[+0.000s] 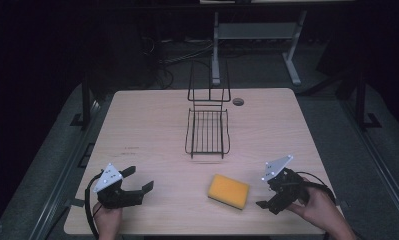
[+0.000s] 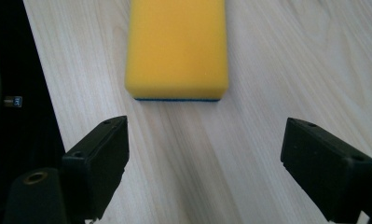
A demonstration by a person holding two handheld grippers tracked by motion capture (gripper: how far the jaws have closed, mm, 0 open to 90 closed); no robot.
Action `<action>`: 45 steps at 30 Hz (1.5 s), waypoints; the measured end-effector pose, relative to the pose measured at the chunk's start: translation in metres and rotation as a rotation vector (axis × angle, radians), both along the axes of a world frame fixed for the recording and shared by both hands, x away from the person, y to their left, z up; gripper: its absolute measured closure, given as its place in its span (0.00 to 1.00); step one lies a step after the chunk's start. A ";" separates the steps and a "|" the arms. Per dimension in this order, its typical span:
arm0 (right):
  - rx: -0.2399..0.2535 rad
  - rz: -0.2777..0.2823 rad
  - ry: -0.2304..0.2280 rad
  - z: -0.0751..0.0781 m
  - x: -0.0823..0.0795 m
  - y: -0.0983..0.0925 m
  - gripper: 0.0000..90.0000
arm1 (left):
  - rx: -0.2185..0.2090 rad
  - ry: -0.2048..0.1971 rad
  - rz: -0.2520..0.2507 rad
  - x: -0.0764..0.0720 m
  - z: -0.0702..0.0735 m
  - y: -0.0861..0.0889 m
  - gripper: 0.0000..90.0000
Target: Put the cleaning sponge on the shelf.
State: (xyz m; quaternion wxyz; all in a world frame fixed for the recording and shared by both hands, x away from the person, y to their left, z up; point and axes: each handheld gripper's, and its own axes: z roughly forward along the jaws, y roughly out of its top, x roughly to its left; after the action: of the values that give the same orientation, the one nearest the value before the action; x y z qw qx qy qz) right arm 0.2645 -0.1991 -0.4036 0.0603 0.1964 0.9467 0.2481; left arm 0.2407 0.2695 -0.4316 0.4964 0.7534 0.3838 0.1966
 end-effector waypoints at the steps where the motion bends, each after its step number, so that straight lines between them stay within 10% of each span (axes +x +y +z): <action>1: 0.000 0.000 0.000 0.000 0.000 0.000 0.17 | 0.000 0.000 0.000 0.000 0.000 0.000 0.14; 45: -0.039 0.115 0.038 0.001 0.014 0.055 0.16 | -0.001 -0.017 -0.005 -0.003 0.003 0.001 0.14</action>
State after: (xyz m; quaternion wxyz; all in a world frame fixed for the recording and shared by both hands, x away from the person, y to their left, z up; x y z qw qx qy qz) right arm 0.2784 -0.1441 -0.4030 0.0319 0.1453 0.9621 0.2287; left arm 0.2381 0.2704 -0.4289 0.5004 0.7525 0.3777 0.2016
